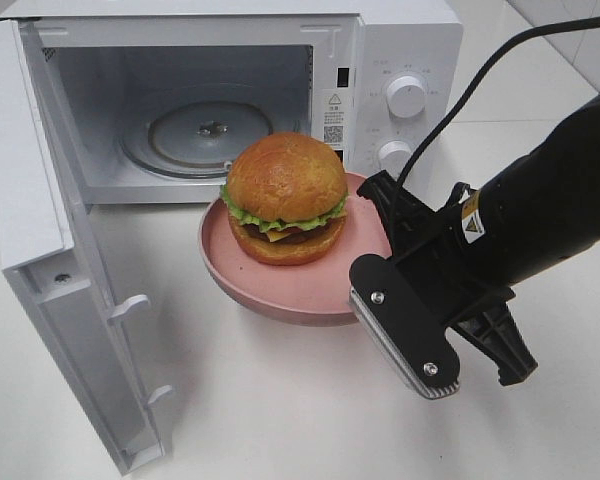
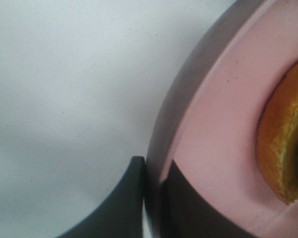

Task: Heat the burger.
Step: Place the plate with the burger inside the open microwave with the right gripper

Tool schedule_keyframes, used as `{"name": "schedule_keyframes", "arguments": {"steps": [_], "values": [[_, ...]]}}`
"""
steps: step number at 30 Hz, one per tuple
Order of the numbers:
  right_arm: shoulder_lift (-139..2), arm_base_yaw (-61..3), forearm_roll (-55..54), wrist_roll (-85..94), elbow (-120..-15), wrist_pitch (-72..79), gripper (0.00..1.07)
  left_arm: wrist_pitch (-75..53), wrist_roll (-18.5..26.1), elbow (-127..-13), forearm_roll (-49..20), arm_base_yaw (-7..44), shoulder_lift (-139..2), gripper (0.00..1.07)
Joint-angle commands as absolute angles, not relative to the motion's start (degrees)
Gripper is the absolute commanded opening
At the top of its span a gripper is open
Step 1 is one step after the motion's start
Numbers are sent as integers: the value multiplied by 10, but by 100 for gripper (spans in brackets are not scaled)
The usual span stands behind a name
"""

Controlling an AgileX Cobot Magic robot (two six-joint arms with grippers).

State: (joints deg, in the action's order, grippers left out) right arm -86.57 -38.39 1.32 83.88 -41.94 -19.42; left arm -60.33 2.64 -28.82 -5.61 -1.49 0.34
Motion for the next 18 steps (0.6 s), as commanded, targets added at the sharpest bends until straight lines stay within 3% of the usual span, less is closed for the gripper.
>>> {"name": "schedule_keyframes", "arguments": {"steps": [1, 18], "values": [[-865, -380, 22, 833, -430, -167, 0, -595, 26, -287, -58, -17, 14, 100], [-923, -381, 23, 803, -499, -155, 0, -595, 26, -287, -58, -17, 14, 100]]}}
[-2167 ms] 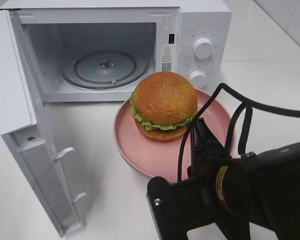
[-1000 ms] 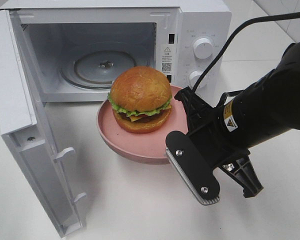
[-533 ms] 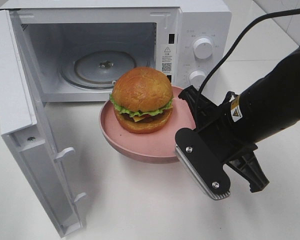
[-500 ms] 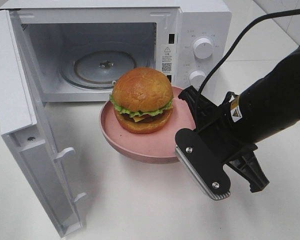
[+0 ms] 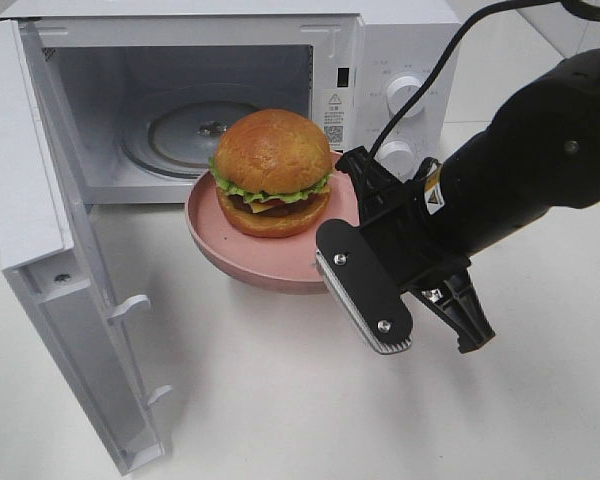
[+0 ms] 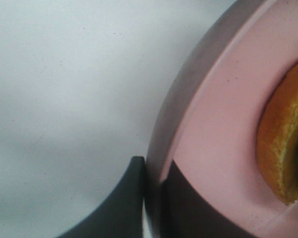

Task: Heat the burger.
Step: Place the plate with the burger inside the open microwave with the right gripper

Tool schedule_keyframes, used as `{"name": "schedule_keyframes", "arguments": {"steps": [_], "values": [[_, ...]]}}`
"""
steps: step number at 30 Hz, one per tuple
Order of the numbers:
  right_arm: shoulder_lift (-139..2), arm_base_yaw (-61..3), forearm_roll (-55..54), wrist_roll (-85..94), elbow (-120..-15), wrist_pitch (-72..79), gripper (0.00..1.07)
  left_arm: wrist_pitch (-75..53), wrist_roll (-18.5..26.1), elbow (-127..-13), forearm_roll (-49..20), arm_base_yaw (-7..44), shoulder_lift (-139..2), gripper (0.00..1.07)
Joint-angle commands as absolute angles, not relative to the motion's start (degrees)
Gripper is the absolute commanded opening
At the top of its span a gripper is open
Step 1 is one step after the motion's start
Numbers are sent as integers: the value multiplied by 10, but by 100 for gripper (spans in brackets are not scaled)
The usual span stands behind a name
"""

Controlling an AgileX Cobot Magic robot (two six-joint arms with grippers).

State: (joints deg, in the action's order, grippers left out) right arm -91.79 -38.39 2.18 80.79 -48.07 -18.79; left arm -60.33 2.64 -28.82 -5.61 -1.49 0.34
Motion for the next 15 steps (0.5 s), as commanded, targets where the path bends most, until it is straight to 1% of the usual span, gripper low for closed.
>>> {"name": "schedule_keyframes", "arguments": {"steps": [1, 15], "values": [[-934, -382, 23, 803, -509, -154, 0, -595, 26, -287, -58, -17, 14, 100], [-994, -387, 45, 792, -577, -156, 0, -595, 26, -287, -58, -17, 14, 100]]}}
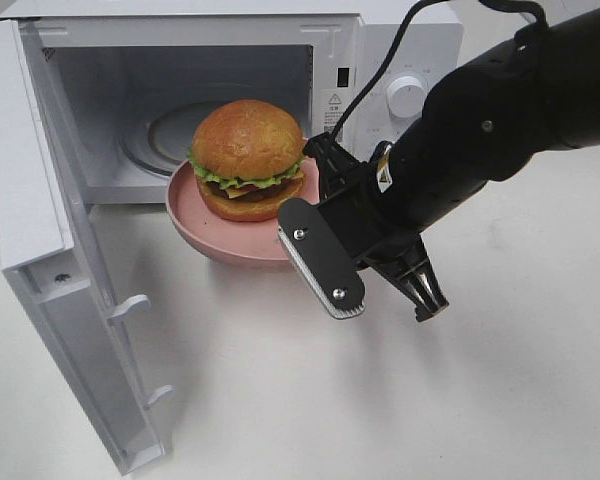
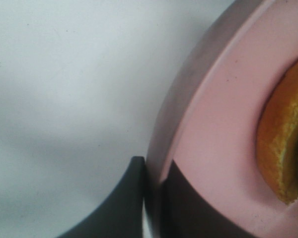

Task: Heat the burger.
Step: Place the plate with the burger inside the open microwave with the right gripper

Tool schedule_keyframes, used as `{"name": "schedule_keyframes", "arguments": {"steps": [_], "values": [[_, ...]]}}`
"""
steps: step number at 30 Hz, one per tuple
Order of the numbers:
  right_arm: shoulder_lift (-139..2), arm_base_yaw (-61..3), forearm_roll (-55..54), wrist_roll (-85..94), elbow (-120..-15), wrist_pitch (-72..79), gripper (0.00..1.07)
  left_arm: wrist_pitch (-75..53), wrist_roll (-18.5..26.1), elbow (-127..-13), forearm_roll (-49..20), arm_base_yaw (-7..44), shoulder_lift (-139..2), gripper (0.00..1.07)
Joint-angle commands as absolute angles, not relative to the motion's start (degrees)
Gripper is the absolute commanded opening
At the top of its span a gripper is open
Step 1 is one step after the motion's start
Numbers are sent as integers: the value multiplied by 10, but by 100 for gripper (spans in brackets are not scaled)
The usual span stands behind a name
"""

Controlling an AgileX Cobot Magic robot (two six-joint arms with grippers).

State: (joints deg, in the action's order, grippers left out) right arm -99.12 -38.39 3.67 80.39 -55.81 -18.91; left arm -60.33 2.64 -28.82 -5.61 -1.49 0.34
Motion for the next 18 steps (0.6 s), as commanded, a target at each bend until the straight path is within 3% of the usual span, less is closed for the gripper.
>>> {"name": "schedule_keyframes", "arguments": {"steps": [1, 18], "values": [[-1000, -391, 58, 781, -584, -156, 0, -595, 26, -287, -58, -17, 14, 100], [-1069, -396, 75, 724, -681, -186, 0, -595, 26, -287, -58, -17, 14, 100]]}}
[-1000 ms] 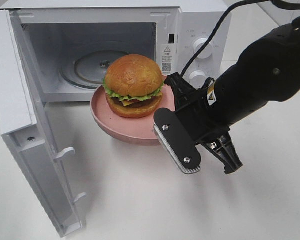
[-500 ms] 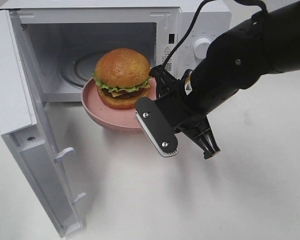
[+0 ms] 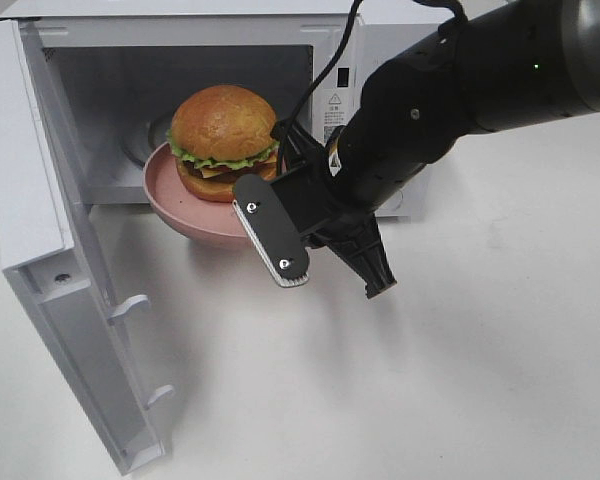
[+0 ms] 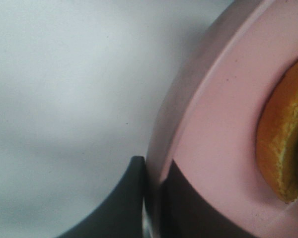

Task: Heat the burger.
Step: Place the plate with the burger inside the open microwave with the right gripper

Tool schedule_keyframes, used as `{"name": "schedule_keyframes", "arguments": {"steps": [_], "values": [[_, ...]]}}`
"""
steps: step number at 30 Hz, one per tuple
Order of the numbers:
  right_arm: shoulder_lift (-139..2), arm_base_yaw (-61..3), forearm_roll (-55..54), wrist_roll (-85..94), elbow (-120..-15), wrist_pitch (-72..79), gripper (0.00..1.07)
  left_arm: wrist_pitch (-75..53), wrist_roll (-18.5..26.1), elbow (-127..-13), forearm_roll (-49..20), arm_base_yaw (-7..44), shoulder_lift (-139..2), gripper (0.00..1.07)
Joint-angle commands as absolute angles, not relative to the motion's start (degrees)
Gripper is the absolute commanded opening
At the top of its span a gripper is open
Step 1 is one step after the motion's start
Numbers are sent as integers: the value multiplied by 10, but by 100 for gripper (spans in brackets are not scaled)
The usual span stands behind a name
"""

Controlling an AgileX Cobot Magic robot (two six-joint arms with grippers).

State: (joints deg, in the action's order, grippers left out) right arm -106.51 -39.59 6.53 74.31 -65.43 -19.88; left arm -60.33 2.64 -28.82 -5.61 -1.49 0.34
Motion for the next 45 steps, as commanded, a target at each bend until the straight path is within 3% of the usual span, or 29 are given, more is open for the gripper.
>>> {"name": "schedule_keyframes", "arguments": {"steps": [1, 45], "values": [[-1075, -396, 81, 717, -690, -193, 0, -595, 26, -287, -58, -17, 14, 100], [-1309, -416, 187, 521, -1049, -325, 1, -595, 26, -287, -58, -17, 14, 100]]}}
